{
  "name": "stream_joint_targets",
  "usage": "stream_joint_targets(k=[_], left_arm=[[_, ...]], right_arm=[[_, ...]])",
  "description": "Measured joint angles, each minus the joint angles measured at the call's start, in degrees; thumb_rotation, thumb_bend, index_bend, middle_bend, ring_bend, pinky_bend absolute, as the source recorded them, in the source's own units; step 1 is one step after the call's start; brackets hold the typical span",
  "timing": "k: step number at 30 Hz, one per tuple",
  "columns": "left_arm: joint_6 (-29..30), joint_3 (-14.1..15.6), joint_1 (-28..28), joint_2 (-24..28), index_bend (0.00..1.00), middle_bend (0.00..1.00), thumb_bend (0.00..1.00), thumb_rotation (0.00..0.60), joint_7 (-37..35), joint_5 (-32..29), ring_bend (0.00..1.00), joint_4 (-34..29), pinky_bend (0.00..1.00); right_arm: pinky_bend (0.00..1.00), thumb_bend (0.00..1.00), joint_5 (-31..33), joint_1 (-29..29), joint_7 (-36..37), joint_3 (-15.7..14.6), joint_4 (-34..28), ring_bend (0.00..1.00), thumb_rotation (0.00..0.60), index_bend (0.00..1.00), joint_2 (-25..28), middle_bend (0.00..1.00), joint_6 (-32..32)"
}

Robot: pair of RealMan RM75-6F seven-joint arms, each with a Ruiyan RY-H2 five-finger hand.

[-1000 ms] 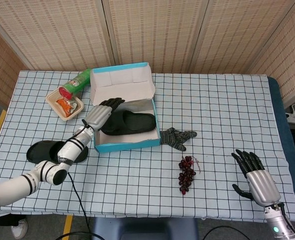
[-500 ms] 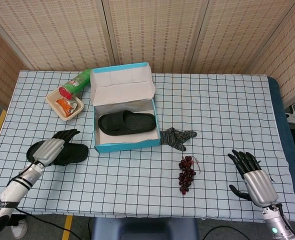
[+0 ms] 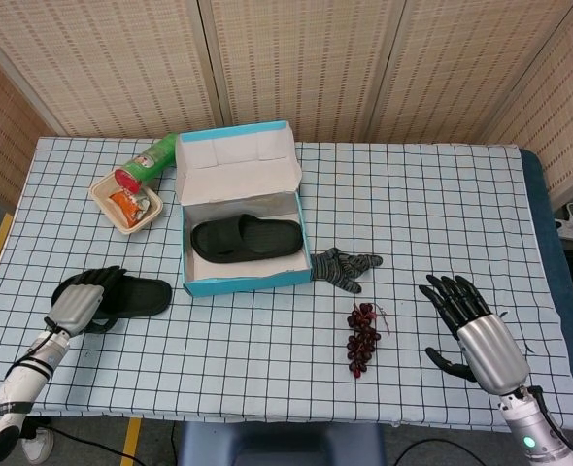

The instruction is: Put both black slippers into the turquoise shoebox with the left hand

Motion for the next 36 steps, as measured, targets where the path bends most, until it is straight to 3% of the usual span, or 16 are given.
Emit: stream_joint_targets(k=[12, 28, 36], left_arm=[[-0.9, -0.6, 0.4, -1.3, 0.0, 0.0, 0.34, 0.6, 7.5, -4.6, 0.0, 3.0, 0.03], [-3.8, -1.1, 0.3, -3.8, 0.0, 0.0, 0.35, 0.6, 11.1, -8.0, 0.0, 6.8, 0.04], [-5.4, -1.3, 0.1, -7.5, 0.0, 0.0, 0.34, 0.6, 12.2, -8.9, 0.0, 12.9, 0.07]], right_arm=[[0.0, 0.16, -0.2, -0.3, 0.4, -1.1, 0.2, 0.0, 0.6, 0.0, 0.1, 0.0, -0.3], [0.0, 0.16, -0.2, -0.5, 0.3, -1.7, 0.6, 0.0, 0.6, 0.0, 0.1, 0.0, -0.6], [0.0, 0.16, -0.2, -0.8, -1.0, -1.8, 0.1, 0.0, 0.6, 0.0, 0.2, 0.0, -0.5]])
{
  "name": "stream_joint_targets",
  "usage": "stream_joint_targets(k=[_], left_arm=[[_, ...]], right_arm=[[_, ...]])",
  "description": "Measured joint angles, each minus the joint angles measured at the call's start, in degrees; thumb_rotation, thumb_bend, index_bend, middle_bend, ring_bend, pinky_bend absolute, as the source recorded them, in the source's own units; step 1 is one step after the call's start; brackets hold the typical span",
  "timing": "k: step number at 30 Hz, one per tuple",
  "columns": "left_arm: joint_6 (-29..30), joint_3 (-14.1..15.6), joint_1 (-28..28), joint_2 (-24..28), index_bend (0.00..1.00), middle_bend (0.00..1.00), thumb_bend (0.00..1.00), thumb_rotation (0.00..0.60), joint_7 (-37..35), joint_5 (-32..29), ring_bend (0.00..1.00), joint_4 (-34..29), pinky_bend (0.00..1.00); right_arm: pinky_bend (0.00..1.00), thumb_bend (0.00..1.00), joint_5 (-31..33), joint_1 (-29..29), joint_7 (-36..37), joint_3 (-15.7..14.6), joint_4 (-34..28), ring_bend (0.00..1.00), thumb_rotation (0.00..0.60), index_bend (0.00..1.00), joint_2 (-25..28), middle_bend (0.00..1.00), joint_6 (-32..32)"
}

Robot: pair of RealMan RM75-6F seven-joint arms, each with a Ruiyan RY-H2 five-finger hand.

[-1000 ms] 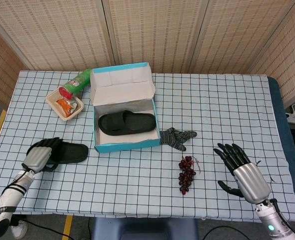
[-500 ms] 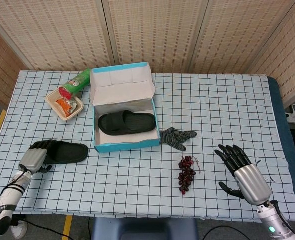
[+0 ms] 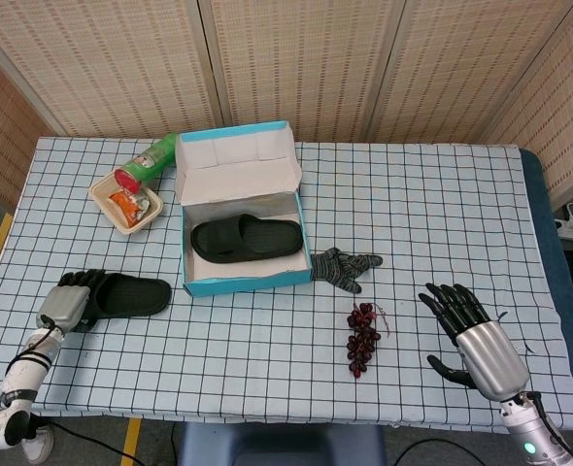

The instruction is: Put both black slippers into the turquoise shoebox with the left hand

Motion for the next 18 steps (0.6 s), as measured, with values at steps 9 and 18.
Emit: stream_joint_targets(k=[9, 18], left_arm=[[0.8, -0.8, 0.2, -3.4, 0.22, 0.27, 0.39, 0.6, -0.1, 0.7, 0.22, 5.1, 0.26], [5.1, -1.9, 1.8, -3.5, 0.62, 0.69, 0.65, 0.6, -3.8, 3.5, 0.58, 5.7, 0.6]], right_arm=[[0.0, 0.16, 0.0, -0.3, -0.8, -0.2, -0.2, 0.0, 0.6, 0.0, -0.2, 0.0, 0.0], [0.0, 0.16, 0.3, -0.1, -1.1, -0.3, 0.0, 0.0, 0.6, 0.0, -0.9, 0.0, -0.8]])
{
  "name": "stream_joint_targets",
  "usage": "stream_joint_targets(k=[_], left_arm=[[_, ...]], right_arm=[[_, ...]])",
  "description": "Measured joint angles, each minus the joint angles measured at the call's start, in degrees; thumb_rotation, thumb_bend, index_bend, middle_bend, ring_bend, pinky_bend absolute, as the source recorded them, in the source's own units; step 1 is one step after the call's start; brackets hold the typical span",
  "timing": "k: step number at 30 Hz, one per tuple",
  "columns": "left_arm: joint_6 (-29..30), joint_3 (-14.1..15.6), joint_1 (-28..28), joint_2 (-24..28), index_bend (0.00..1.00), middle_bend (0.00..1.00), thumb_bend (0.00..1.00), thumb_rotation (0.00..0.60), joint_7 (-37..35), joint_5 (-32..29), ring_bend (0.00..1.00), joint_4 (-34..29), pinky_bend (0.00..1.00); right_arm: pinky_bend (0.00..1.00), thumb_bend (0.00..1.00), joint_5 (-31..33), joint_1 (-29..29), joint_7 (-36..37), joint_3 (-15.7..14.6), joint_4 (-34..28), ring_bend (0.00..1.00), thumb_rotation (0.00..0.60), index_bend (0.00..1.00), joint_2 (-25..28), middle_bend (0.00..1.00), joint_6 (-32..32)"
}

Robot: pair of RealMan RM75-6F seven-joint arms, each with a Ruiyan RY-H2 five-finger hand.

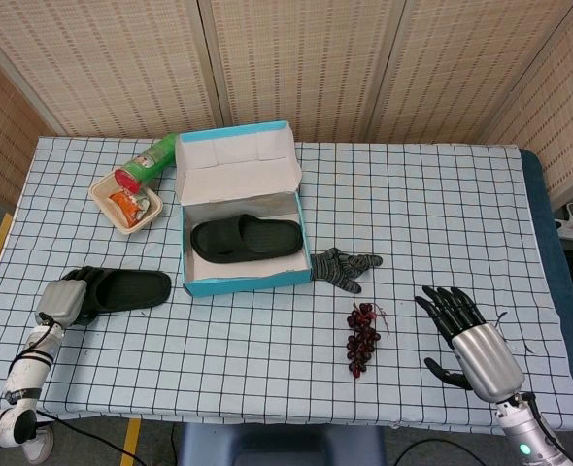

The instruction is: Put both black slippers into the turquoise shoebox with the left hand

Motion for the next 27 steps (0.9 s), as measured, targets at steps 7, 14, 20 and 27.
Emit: stream_joint_targets(k=[7, 14, 20, 27], left_arm=[[3.6, -0.7, 1.3, 2.3, 0.66, 0.73, 0.68, 0.6, -1.9, 2.5, 0.61, -1.4, 0.64], [7.9, -2.0, 2.4, 5.1, 0.7, 0.78, 0.74, 0.6, -4.9, 4.7, 0.65, -5.8, 0.67], [10.4, -3.0, 3.4, 7.7, 0.73, 0.8, 0.78, 0.6, -10.1, 6.8, 0.67, -9.0, 0.69], [12.7, -4.4, 4.3, 9.8, 0.74, 0.81, 0.78, 0.6, -15.6, 8.1, 0.69, -13.0, 0.7]], right_arm=[[0.0, 0.16, 0.1, 0.2, 0.0, -0.1, 0.2, 0.0, 0.6, 0.0, -0.5, 0.0, -0.5], [0.0, 0.16, 0.3, 0.3, 0.1, -0.3, 0.4, 0.0, 0.6, 0.0, -0.7, 0.0, -0.9], [0.0, 0.16, 0.7, 0.3, 0.4, -0.4, 0.8, 0.0, 0.6, 0.0, -1.0, 0.0, -1.3], [0.0, 0.16, 1.3, 0.4, 0.1, -0.3, 1.0, 0.0, 0.6, 0.0, -1.1, 0.0, -1.7]])
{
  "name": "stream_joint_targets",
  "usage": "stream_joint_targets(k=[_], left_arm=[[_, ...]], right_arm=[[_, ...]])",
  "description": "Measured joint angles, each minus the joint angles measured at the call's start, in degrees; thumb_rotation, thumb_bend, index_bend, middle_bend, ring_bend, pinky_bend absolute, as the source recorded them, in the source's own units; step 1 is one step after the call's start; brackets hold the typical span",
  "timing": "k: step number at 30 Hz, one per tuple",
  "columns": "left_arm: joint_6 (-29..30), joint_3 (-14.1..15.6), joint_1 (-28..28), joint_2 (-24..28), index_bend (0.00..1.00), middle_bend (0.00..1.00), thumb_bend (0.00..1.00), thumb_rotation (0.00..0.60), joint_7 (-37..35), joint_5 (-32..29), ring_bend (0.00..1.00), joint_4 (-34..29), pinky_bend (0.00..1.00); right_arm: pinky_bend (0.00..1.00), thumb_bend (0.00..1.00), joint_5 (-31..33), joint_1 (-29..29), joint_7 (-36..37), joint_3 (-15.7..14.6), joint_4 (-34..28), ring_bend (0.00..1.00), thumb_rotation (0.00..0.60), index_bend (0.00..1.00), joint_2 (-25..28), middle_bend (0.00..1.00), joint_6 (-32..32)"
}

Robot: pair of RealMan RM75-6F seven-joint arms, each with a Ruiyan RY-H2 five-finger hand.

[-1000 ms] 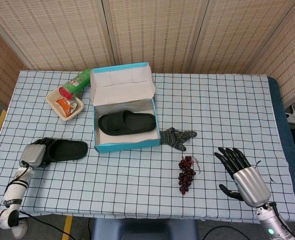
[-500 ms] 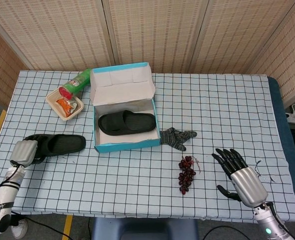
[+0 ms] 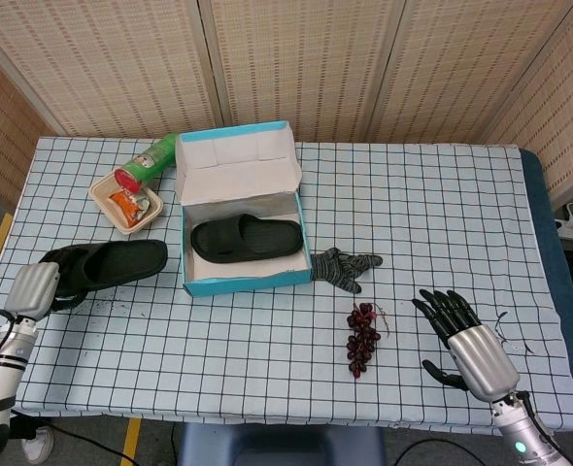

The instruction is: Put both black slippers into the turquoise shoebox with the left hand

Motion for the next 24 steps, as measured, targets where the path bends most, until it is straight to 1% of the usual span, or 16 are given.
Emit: stream_joint_targets(k=[2, 5, 8, 9, 11, 13, 15, 18, 21, 23, 24], left_arm=[[0.4, -0.4, 0.1, 1.5, 0.74, 0.81, 0.79, 0.6, -1.4, 0.5, 0.69, -3.0, 0.71], [0.4, -0.9, 0.2, 4.8, 0.73, 0.81, 0.79, 0.6, -3.3, 1.1, 0.69, -9.7, 0.72], [-0.8, -1.6, -0.4, 9.0, 0.73, 0.82, 0.79, 0.6, -4.2, 1.2, 0.7, -18.1, 0.72], [-1.8, -2.0, -0.9, 10.9, 0.73, 0.82, 0.79, 0.6, -4.2, 1.1, 0.7, -21.7, 0.72], [-4.0, -2.9, -2.3, 13.7, 0.73, 0.82, 0.79, 0.6, -3.7, 0.3, 0.7, -26.8, 0.72], [-7.8, -4.2, -4.7, 16.5, 0.73, 0.82, 0.79, 0.6, -2.7, -1.6, 0.7, -31.6, 0.73], [-12.3, -5.8, -8.1, 18.6, 0.73, 0.82, 0.79, 0.6, -1.3, -4.8, 0.7, -34.6, 0.73], [-18.2, -7.9, -13.9, 20.2, 0.73, 0.82, 0.79, 0.6, 1.0, -11.1, 0.7, -36.9, 0.73], [-23.2, -9.3, -20.3, 20.6, 0.73, 0.82, 0.79, 0.6, 3.6, -18.4, 0.7, -37.4, 0.73], [-26.6, -9.7, -24.1, 20.6, 0.73, 0.82, 0.79, 0.6, 4.8, -23.0, 0.7, -37.1, 0.73], [-29.2, -9.7, -26.7, 20.5, 0.73, 0.82, 0.79, 0.6, 5.3, -26.2, 0.7, -36.7, 0.73]], right_arm=[[0.0, 0.16, 0.2, 0.1, 0.0, 0.0, 0.2, 0.0, 0.6, 0.0, -0.3, 0.0, -0.4], [0.0, 0.16, 0.6, 0.4, 0.2, -0.1, 0.6, 0.0, 0.6, 0.0, -0.8, 0.0, -1.2], [0.0, 0.16, 1.0, 0.8, 0.7, -0.2, 1.4, 0.0, 0.6, 0.0, -1.4, 0.0, -2.2], [0.0, 0.16, 1.1, 0.9, 0.9, -0.2, 1.6, 0.0, 0.6, 0.0, -1.5, 0.0, -2.5], [0.0, 0.16, 1.3, 1.1, 1.4, -0.4, 2.1, 0.0, 0.6, 0.0, -1.8, 0.0, -3.0], [0.0, 0.16, 1.4, 1.3, 1.8, -0.5, 2.5, 0.0, 0.6, 0.0, -2.0, 0.0, -3.3], [0.0, 0.16, 1.4, 1.3, 2.0, -0.7, 2.8, 0.0, 0.6, 0.0, -2.1, 0.0, -3.4], [0.0, 0.16, 1.6, 1.3, 2.5, -0.9, 3.2, 0.0, 0.6, 0.0, -2.1, 0.0, -3.5], [0.0, 0.16, 1.9, 1.1, 3.0, -1.0, 3.5, 0.0, 0.6, 0.0, -2.0, 0.0, -3.2], [0.0, 0.16, 2.1, 1.0, 3.5, -1.0, 3.9, 0.0, 0.6, 0.0, -2.0, 0.0, -3.0], [0.0, 0.16, 2.3, 0.9, 3.7, -1.0, 4.1, 0.0, 0.6, 0.0, -2.0, 0.0, -2.9]])
